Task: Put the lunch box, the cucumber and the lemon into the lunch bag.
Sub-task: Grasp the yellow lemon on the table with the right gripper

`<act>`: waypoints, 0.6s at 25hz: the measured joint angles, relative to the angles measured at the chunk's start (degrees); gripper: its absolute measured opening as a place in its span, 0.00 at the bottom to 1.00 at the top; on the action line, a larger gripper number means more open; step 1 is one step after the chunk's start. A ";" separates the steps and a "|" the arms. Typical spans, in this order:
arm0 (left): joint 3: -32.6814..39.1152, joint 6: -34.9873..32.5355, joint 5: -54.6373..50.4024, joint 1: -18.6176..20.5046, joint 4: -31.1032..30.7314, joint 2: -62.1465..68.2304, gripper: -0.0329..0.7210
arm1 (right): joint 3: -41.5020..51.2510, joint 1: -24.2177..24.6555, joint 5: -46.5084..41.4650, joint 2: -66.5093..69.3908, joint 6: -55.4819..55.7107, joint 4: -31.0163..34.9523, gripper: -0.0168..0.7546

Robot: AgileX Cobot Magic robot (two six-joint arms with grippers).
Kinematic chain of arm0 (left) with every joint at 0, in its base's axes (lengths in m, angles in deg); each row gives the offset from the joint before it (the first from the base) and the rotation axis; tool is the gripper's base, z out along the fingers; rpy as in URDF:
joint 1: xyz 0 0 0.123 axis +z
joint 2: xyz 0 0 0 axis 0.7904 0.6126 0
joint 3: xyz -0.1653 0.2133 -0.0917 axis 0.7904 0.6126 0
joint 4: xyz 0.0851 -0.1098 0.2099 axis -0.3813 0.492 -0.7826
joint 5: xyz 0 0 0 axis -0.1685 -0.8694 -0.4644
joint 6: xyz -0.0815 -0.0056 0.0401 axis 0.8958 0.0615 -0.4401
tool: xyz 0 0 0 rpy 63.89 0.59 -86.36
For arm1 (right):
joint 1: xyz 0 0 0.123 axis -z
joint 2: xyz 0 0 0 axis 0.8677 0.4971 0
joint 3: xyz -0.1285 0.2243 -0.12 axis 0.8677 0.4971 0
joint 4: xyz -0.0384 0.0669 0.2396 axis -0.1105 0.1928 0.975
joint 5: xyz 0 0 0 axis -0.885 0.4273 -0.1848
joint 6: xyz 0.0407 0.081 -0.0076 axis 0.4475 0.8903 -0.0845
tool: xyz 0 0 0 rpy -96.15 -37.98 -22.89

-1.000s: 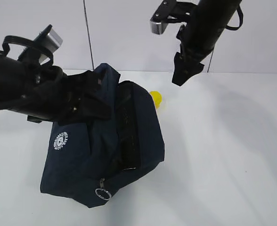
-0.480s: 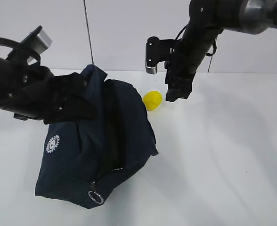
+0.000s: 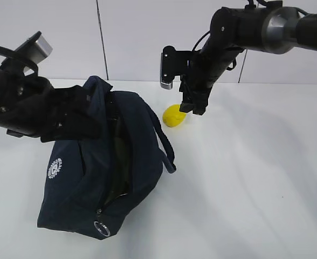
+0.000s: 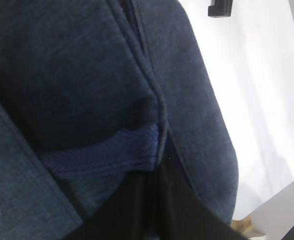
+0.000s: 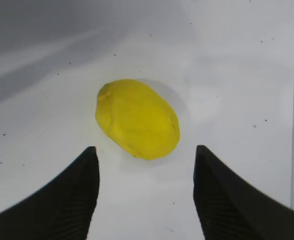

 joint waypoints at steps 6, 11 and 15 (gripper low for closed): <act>0.00 0.00 0.00 0.00 -0.26 0.00 0.06 | 0.00 0.00 0.47 0.16 -1.68 2.83 0.63; 0.00 -0.09 0.00 0.00 -0.37 0.00 0.06 | -0.13 0.00 0.86 0.81 -2.98 4.55 0.63; 0.00 -0.09 0.00 0.00 -0.37 0.00 0.06 | -1.35 0.00 1.47 1.84 -2.64 6.89 0.63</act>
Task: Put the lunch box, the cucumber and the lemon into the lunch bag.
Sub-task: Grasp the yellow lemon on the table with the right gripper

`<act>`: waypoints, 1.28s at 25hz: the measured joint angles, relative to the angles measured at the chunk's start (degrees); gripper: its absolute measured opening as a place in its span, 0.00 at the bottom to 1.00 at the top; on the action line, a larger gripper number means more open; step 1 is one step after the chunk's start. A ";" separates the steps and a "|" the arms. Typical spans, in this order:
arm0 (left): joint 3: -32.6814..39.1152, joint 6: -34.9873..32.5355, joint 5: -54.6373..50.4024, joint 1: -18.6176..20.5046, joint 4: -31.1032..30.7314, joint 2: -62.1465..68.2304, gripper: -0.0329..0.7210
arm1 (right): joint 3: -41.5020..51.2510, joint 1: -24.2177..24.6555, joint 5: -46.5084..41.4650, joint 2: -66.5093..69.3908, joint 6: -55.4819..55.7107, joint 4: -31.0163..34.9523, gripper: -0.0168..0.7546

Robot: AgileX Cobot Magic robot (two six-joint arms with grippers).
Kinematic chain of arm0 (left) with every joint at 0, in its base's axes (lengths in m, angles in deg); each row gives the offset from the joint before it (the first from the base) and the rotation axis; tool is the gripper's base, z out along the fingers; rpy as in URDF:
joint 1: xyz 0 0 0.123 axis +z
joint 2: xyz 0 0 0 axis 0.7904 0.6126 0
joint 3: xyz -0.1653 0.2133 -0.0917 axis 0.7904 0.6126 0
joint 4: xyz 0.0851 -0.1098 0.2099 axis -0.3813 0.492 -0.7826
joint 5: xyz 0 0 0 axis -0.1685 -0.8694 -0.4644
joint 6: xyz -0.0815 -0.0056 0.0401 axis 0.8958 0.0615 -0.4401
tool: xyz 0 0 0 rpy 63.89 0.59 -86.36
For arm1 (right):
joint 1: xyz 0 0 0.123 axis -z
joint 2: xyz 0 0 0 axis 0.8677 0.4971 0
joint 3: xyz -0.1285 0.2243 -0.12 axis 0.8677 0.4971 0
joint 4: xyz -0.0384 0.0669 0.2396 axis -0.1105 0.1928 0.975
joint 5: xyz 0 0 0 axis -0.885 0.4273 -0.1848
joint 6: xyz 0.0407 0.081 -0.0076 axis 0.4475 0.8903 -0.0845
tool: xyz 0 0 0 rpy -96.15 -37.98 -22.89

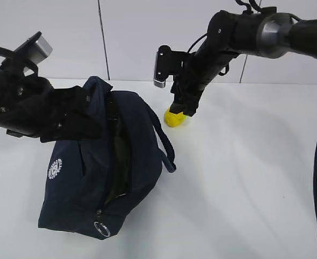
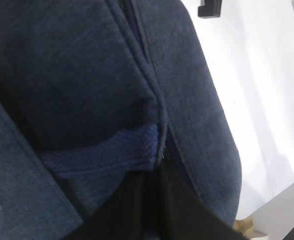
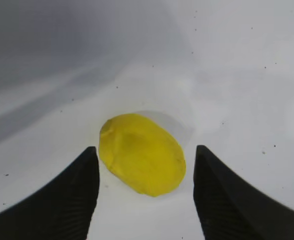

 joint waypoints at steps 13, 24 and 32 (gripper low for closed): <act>0.00 0.00 0.00 0.02 -0.20 0.00 0.06 | -1.04 0.00 3.02 1.20 19.06 0.73 0.71; 0.00 0.00 0.00 0.02 -0.20 0.00 0.06 | -2.75 0.24 0.74 1.77 72.58 -5.55 0.71; 0.00 0.00 0.00 0.02 0.29 0.00 0.06 | -2.75 0.34 -1.90 1.98 90.12 -4.36 0.72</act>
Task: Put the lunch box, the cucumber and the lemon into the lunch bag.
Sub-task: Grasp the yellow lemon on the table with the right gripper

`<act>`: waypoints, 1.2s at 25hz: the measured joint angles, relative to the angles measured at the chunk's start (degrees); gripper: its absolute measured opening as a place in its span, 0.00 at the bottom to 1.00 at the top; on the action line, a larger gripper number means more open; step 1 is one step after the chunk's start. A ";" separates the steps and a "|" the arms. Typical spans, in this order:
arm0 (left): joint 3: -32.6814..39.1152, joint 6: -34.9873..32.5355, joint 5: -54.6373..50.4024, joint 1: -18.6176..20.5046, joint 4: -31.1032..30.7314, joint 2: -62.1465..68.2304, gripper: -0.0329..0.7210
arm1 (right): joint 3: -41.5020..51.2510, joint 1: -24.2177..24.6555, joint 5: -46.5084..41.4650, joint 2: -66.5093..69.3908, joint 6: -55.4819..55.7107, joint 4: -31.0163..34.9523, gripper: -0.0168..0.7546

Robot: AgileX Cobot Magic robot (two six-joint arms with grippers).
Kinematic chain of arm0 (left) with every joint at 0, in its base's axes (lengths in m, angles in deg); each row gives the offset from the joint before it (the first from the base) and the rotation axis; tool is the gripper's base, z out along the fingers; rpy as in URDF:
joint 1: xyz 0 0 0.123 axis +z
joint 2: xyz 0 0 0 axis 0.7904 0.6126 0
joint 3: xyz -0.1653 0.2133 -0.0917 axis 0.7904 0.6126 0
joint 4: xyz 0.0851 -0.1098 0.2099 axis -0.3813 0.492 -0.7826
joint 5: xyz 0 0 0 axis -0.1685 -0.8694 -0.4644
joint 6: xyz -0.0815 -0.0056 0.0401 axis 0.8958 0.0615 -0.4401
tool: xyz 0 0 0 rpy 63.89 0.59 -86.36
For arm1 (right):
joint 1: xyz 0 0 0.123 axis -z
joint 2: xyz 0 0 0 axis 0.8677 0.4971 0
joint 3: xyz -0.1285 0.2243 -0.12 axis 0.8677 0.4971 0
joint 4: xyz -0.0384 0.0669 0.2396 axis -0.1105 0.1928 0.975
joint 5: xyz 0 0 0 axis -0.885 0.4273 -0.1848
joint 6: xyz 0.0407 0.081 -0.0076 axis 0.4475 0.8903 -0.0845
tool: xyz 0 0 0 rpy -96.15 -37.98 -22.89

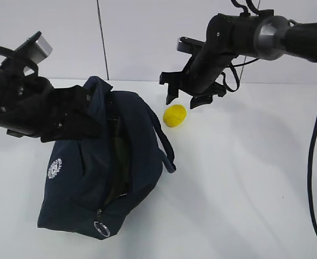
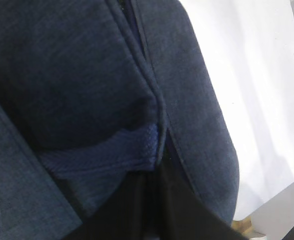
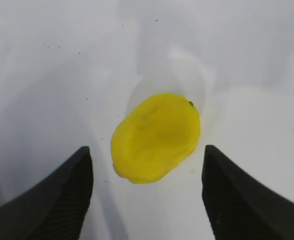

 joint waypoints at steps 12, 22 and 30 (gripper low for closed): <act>0.00 0.00 0.00 0.00 0.75 0.00 0.06 | 0.00 0.00 3.17 1.02 5.57 1.67 0.72; 0.00 0.00 0.00 0.00 1.10 0.00 0.06 | 0.00 0.47 3.60 2.99 8.02 2.16 0.72; 0.00 0.00 0.00 0.00 1.10 0.00 0.06 | 0.00 0.97 4.31 5.42 9.03 5.03 0.72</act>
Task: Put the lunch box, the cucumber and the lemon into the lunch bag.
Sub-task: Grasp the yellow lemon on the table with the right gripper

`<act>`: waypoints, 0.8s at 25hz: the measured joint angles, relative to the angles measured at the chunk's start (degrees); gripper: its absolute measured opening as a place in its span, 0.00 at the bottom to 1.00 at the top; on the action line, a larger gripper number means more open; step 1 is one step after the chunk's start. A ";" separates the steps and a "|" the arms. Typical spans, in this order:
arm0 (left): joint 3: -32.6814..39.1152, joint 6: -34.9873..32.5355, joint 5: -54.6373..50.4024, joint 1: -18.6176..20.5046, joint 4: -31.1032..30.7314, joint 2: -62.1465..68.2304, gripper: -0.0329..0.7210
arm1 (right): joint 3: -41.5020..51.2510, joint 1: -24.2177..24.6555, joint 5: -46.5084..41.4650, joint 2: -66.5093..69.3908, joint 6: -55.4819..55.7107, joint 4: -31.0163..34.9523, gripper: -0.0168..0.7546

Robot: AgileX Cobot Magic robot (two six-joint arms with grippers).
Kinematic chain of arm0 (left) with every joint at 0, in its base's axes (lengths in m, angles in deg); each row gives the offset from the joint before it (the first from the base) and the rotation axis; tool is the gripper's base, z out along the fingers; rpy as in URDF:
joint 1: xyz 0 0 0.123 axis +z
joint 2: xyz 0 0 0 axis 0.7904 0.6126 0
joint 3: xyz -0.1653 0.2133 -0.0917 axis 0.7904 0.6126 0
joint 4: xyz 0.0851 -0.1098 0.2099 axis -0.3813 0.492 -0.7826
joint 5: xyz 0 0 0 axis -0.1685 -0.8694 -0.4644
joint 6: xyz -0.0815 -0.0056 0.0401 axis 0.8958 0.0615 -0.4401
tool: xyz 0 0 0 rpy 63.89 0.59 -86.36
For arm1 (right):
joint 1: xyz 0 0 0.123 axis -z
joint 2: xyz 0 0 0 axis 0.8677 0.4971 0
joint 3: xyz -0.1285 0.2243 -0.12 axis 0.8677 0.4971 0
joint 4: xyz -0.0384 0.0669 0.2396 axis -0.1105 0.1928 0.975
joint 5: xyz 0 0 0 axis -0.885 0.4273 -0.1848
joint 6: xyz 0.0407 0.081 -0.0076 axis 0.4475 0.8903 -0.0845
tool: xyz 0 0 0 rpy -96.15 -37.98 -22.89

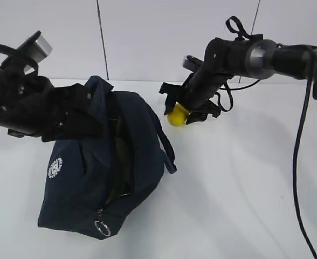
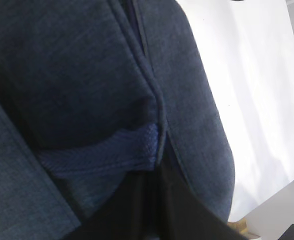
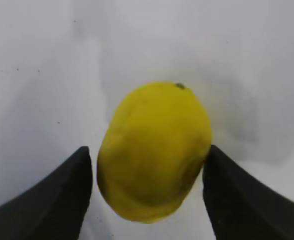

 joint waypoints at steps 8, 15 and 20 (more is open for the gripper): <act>0.00 0.00 0.00 0.00 0.00 0.00 0.06 | -0.03 0.00 1.33 0.36 0.16 1.03 0.72; 0.00 0.00 -0.12 0.00 0.00 0.00 0.06 | -0.12 0.00 2.55 0.36 0.16 0.93 0.69; 0.00 0.00 -0.62 0.00 0.12 0.00 0.06 | -0.12 0.00 2.67 0.36 0.25 -0.12 0.68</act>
